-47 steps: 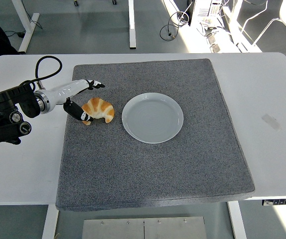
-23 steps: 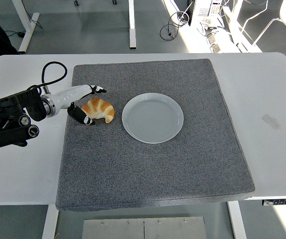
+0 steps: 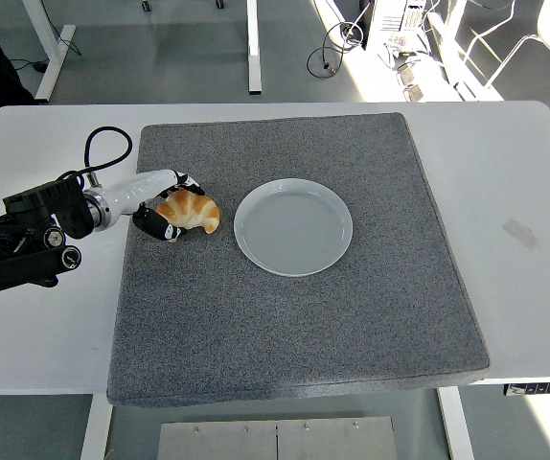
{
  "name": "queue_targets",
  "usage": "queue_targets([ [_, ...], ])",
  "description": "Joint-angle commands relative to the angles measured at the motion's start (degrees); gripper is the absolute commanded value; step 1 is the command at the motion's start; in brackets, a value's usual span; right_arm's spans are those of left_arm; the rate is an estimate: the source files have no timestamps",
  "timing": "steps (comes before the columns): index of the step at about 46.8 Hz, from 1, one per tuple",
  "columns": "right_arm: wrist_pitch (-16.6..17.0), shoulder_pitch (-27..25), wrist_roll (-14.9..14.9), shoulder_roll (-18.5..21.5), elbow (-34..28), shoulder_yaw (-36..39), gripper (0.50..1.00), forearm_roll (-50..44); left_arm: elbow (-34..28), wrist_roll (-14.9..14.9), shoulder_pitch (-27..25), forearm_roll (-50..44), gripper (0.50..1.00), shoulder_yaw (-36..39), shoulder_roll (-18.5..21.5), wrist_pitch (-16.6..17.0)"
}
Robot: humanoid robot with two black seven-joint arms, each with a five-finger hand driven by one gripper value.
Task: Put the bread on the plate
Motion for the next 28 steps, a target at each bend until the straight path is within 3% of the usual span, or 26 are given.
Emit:
queue_targets([
  [1, 0.00, 0.00, 0.00, 0.00, 0.00, 0.00, 1.000, 0.00, 0.08, 0.00, 0.01, 0.00, 0.665, 0.01, -0.01, -0.02],
  [15, 0.00, 0.00, 0.00, 0.00, 0.00, 0.00, 1.000, 0.00, 0.35, -0.17, -0.78, -0.26, 0.500, -0.69, 0.25, -0.11],
  [28, 0.00, 0.00, 0.00, 0.00, 0.00, 0.00, 1.000, 0.00, 0.26, -0.61, -2.80, -0.26, 0.500, -1.57, 0.52, -0.11],
])
